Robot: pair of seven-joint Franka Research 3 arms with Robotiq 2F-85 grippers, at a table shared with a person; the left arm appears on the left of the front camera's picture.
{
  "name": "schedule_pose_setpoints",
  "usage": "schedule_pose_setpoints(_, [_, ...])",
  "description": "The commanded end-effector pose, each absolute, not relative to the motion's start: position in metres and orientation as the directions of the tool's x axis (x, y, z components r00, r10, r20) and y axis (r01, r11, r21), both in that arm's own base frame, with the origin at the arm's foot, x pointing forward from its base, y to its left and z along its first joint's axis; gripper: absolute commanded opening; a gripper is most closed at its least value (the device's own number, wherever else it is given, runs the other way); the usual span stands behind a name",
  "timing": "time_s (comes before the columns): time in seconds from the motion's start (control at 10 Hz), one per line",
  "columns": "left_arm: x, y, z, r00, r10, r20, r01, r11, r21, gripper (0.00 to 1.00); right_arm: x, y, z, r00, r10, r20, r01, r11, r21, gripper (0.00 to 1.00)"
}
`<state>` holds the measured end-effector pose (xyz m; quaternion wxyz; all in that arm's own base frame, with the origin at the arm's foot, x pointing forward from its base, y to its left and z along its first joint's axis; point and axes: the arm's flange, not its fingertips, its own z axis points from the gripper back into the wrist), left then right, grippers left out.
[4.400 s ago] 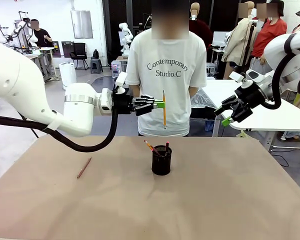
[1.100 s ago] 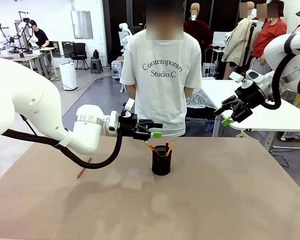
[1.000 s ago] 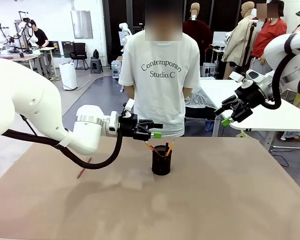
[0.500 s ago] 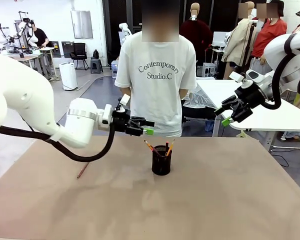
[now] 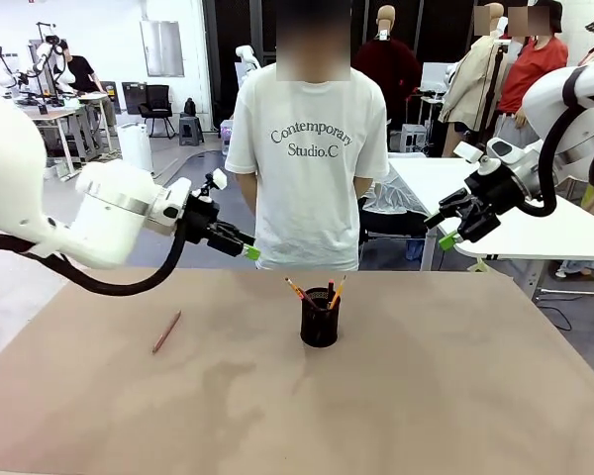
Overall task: Place the pens into the pen holder.
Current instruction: Pick up a writing instrument from the table and place it into the Pen holder.
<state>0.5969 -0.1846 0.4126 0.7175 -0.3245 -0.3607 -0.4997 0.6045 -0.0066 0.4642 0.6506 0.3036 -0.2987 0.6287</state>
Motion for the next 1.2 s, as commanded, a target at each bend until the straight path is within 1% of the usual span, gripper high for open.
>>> schedule_pose_setpoints(0.0, [0.58, -0.173, 0.423, 0.378, -0.56, 0.737, 0.893, 0.431, -0.131, 1.0, 0.604, -0.006, 0.467, 0.024, 0.641, 0.767, -1.0, 0.025, 0.011, 1.0])
schedule_pose_setpoints(0.1, [0.578, -0.166, 0.426, 0.435, -0.582, 0.688, 0.861, 0.493, -0.127, 1.0, 0.604, -0.006, 0.467, 0.024, 0.641, 0.767, -1.0, 0.025, 0.011, 1.0])
schedule_pose_setpoints(0.2, [0.574, -0.156, 0.428, 0.525, -0.614, 0.589, 0.814, 0.564, -0.139, 1.0, 0.604, -0.006, 0.467, 0.024, 0.641, 0.767, -1.0, 0.025, 0.011, 1.0])
schedule_pose_setpoints(0.3, [0.569, -0.153, 0.428, 0.577, -0.626, 0.524, 0.787, 0.598, -0.152, 1.0, 0.604, -0.006, 0.467, 0.024, 0.641, 0.767, -1.0, 0.025, 0.011, 1.0])
schedule_pose_setpoints(0.5, [0.572, -0.144, 0.428, 0.646, -0.64, 0.416, 0.741, 0.657, -0.14, 1.0, 0.604, -0.006, 0.467, 0.024, 0.641, 0.767, -1.0, 0.025, 0.011, 1.0])
schedule_pose_setpoints(0.7, [0.571, -0.139, 0.426, 0.713, -0.619, 0.329, 0.686, 0.714, -0.143, 1.0, 0.604, -0.006, 0.467, 0.024, 0.641, 0.767, -1.0, 0.025, 0.011, 1.0])
schedule_pose_setpoints(0.8, [0.571, -0.133, 0.425, 0.744, -0.616, 0.259, 0.66, 0.737, -0.144, 1.0, 0.604, -0.006, 0.467, 0.024, 0.641, 0.767, -1.0, 0.025, 0.011, 1.0])
schedule_pose_setpoints(0.9, [0.572, -0.131, 0.421, 0.772, -0.595, 0.224, 0.63, 0.761, -0.151, 1.0, 0.604, -0.006, 0.467, 0.024, 0.641, 0.767, -1.0, 0.025, 0.011, 1.0])
schedule_pose_setpoints(1.0, [0.579, -0.129, 0.422, 0.76, -0.57, 0.313, 0.626, 0.771, -0.118, 1.0, 0.604, -0.006, 0.467, 0.024, 0.641, 0.767, -1.0, 0.025, 0.011, 1.0])
schedule_pose_setpoints(1.1, [0.567, -0.128, 0.414, 0.748, -0.608, 0.268, 0.654, 0.743, -0.139, 1.0, 0.604, -0.006, 0.467, 0.024, 0.641, 0.767, -1.0, 0.025, 0.011, 1.0])
